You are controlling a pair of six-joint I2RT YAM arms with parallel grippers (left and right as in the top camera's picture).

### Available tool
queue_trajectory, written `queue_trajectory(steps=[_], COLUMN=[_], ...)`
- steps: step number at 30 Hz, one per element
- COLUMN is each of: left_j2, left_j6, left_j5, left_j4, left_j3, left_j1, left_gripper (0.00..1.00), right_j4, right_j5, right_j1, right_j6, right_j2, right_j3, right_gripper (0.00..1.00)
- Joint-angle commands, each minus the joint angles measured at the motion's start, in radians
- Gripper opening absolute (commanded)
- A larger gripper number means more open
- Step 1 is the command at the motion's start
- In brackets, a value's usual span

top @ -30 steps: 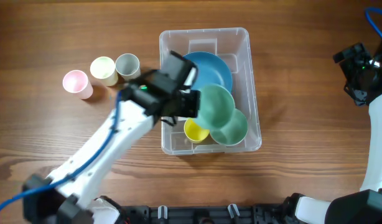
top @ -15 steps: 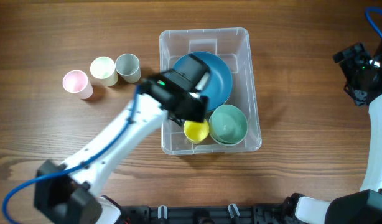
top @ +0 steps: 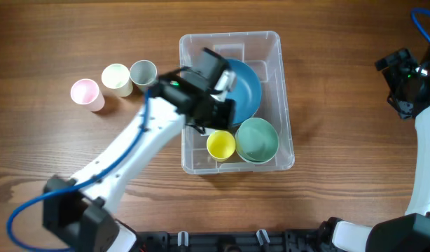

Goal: Pack container
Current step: 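Move the left gripper to the pink cup and grasp it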

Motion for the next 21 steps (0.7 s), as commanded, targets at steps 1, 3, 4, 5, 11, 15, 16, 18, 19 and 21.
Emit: queue_trajectory(steps=[1, 3, 4, 5, 11, 15, 16, 18, 19, 21], left_j2=[0.083, 0.120, 0.136, 0.154, 0.209, 0.181, 0.169, 0.139, 0.120, 0.044], left_j6=[0.030, 0.030, 0.031, 0.031, 0.034, 0.033, 0.029, 0.029, 0.028, -0.011], left_j5=[-0.018, -0.018, -0.018, -0.018, -0.026, -0.048, -0.048, -0.062, -0.079, -0.180], left_j4=[0.020, 0.028, 0.032, 0.039, 0.054, 0.054, 0.047, 0.028, 0.014, -0.048], left_j3=[0.005, 0.005, 0.005, 0.005, 0.007, 0.013, 0.015, 0.022, 0.029, 0.058], left_j1=[-0.057, -0.067, -0.068, -0.068, -0.062, -0.037, -0.028, -0.013, -0.002, 0.050], left_gripper=[0.15, 0.15, 0.15, 0.15, 0.11, 0.13, 0.12, 0.12, 0.12, 0.27], right_j4=[0.003, 0.003, 0.003, 0.003, 0.003, 0.003, 0.003, 0.003, 0.003, 0.003], right_j5=[0.010, 0.010, 0.010, 0.010, 0.010, 0.010, 0.010, 0.010, 0.010, 0.010], right_j1=[0.003, 0.003, 0.003, 0.003, 0.003, 0.003, 0.003, 0.003, 0.003, 0.003], right_j6=[0.014, 0.014, 0.014, 0.014, 0.014, 0.014, 0.014, 0.013, 0.014, 0.014], right_j2=[0.013, 0.013, 0.013, 0.013, 0.013, 0.013, 0.013, 0.013, 0.013, 0.013], right_j3=[-0.002, -0.002, -0.002, -0.002, -0.002, -0.002, -0.002, -0.002, -0.002, -0.002], right_gripper=[1.00, 1.00, 1.00, 1.00, 1.00, 1.00, 1.00, 1.00, 1.00, 1.00])
